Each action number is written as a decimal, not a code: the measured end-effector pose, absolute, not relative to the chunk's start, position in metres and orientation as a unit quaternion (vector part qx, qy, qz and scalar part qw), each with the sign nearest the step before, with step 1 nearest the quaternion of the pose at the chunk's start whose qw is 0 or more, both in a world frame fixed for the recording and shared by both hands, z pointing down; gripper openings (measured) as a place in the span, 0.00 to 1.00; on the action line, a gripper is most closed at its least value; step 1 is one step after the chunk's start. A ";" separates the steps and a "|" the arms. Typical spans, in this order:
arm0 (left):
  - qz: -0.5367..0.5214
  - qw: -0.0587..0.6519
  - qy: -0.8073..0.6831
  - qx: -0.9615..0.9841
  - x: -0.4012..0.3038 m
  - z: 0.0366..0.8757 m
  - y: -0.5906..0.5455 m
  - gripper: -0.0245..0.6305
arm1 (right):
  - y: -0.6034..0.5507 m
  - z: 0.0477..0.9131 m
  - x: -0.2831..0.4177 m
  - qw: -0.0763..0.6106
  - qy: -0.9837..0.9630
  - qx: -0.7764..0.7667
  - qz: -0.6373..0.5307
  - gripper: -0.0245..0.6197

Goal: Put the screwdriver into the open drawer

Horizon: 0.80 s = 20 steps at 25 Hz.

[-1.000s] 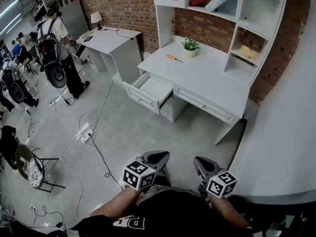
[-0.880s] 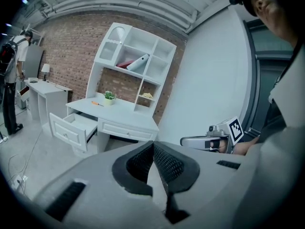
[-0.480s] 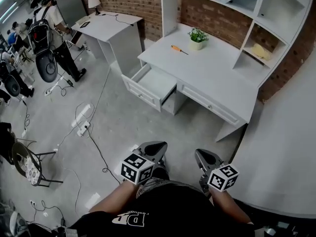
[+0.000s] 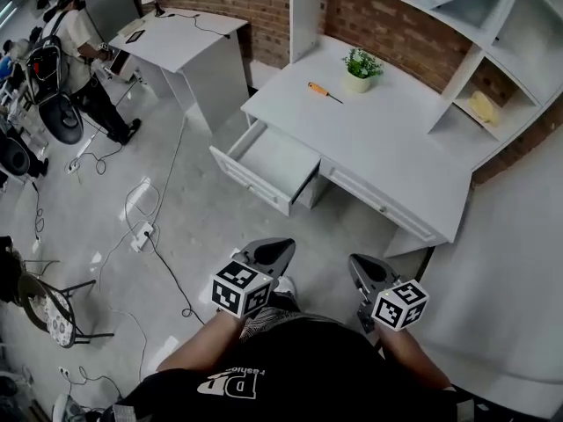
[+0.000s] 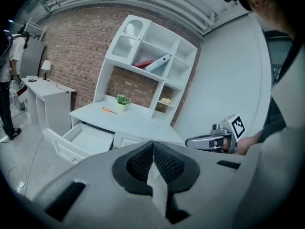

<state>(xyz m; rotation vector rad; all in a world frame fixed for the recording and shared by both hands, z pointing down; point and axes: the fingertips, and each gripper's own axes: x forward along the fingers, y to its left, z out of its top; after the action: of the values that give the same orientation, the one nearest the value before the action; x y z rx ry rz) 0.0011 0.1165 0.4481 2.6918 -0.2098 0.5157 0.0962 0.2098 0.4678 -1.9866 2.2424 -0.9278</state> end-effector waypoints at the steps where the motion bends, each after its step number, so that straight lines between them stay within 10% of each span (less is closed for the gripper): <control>1: 0.183 0.196 -0.075 0.960 0.004 0.448 0.103 0.07 | 0.196 0.467 0.100 0.000 0.715 -0.634 -0.295 0.05; 20: 0.177 0.228 -0.088 0.953 0.015 0.470 -0.049 0.07 | 0.053 0.479 0.132 -0.043 0.703 -0.641 -0.305 0.05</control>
<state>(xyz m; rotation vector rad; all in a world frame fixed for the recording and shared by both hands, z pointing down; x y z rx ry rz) 0.0151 -0.0490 0.4701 2.6258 -0.2412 0.4877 0.1323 0.0530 0.4795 -2.0715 2.2700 -0.9867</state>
